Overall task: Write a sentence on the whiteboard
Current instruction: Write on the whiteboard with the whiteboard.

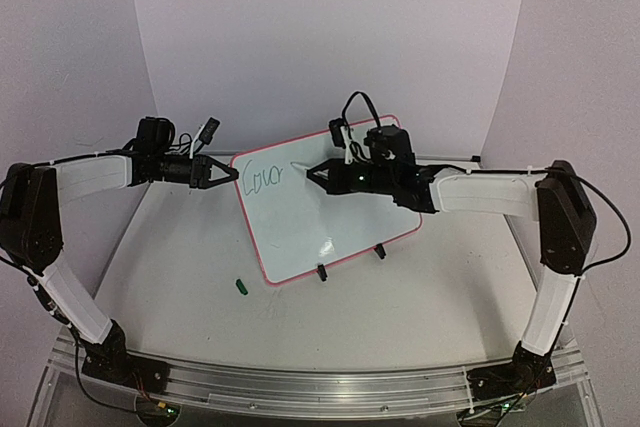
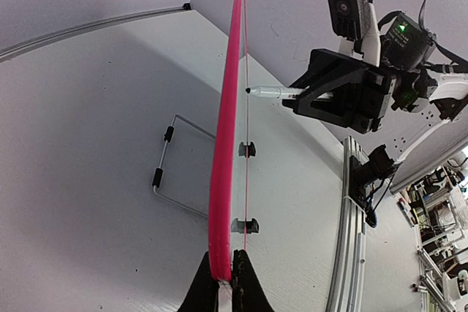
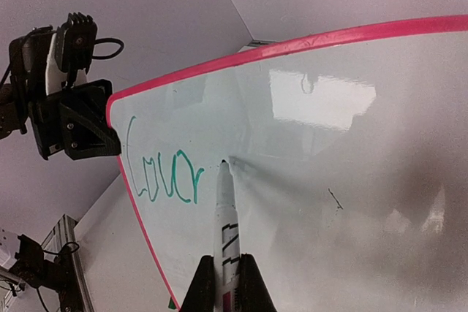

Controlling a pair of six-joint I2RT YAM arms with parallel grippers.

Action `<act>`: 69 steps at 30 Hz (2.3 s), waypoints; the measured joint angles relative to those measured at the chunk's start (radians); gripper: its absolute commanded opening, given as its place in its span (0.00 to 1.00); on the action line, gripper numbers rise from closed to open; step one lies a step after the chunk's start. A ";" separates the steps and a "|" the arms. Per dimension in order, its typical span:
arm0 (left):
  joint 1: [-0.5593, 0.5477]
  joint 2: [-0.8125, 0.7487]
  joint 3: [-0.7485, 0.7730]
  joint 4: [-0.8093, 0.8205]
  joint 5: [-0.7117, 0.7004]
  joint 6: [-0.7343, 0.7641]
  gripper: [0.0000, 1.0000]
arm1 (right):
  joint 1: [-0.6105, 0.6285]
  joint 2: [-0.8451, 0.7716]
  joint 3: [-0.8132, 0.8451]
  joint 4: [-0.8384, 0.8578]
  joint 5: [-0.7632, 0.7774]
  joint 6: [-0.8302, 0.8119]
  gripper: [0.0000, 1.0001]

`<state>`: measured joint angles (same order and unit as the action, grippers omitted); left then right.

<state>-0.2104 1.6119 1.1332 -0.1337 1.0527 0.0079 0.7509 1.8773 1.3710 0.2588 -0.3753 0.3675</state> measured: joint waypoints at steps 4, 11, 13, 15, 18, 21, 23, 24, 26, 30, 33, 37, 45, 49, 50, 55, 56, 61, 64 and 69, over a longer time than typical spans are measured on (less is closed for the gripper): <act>0.000 0.000 0.000 0.000 0.000 0.000 0.00 | 0.000 0.016 0.024 -0.017 -0.005 -0.003 0.00; -0.001 0.000 0.007 -0.016 -0.007 0.003 0.00 | 0.000 0.026 0.040 -0.048 -0.024 -0.020 0.00; -0.001 0.000 0.008 -0.019 -0.008 0.004 0.00 | 0.001 0.026 0.040 -0.055 -0.029 -0.023 0.00; -0.001 0.000 0.009 -0.022 -0.008 0.007 0.00 | 0.001 0.026 0.036 -0.057 -0.032 -0.026 0.00; -0.002 0.000 0.010 -0.025 -0.009 0.008 0.00 | 0.003 0.025 0.025 -0.059 -0.032 -0.028 0.00; -0.002 0.000 0.011 -0.026 -0.014 0.007 0.00 | 0.008 0.023 0.008 -0.058 -0.022 -0.030 0.00; -0.002 0.000 0.011 -0.026 -0.016 0.006 0.00 | 0.012 0.016 -0.004 -0.059 -0.009 -0.031 0.00; -0.002 0.000 0.011 -0.026 -0.016 0.006 0.00 | 0.014 0.013 -0.008 -0.059 -0.003 -0.031 0.00; -0.002 0.000 0.011 -0.026 -0.016 0.006 0.00 | 0.015 0.008 -0.010 -0.063 0.012 -0.034 0.00; -0.002 0.000 0.011 -0.026 -0.016 0.006 0.00 | 0.014 -0.001 -0.010 -0.067 0.041 -0.038 0.00; -0.002 0.000 0.011 -0.026 -0.016 0.006 0.00 | 0.014 -0.003 -0.010 -0.066 0.051 -0.042 0.00; -0.002 0.000 0.011 -0.026 -0.016 0.006 0.00 | 0.015 -0.003 -0.002 -0.072 0.055 -0.046 0.00; -0.004 0.000 0.011 -0.026 -0.009 0.014 0.00 | 0.012 -0.002 0.039 -0.081 0.077 -0.049 0.00; -0.004 0.000 0.011 -0.026 -0.008 0.016 0.00 | 0.011 -0.002 0.049 -0.081 0.080 -0.049 0.00; -0.004 0.000 0.011 -0.026 -0.008 0.017 0.00 | 0.011 -0.001 0.049 -0.081 0.080 -0.049 0.00; -0.004 0.000 0.011 -0.026 -0.008 0.017 0.00 | 0.011 0.001 0.049 -0.081 0.074 -0.049 0.00; -0.004 0.000 0.011 -0.026 -0.008 0.017 0.00 | 0.011 0.001 0.049 -0.081 0.073 -0.049 0.00; -0.004 0.000 0.011 -0.027 -0.008 0.018 0.00 | 0.011 0.001 0.037 -0.078 0.068 -0.049 0.00; -0.004 0.000 0.012 -0.027 -0.009 0.017 0.00 | 0.011 0.000 0.018 -0.073 0.062 -0.049 0.00; -0.004 0.000 0.012 -0.029 -0.014 0.014 0.00 | 0.013 -0.004 -0.012 -0.065 0.050 -0.049 0.00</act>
<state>-0.2146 1.6119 1.1454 -0.1624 1.0389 0.0219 0.7639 1.8732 1.3592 0.1940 -0.3252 0.3187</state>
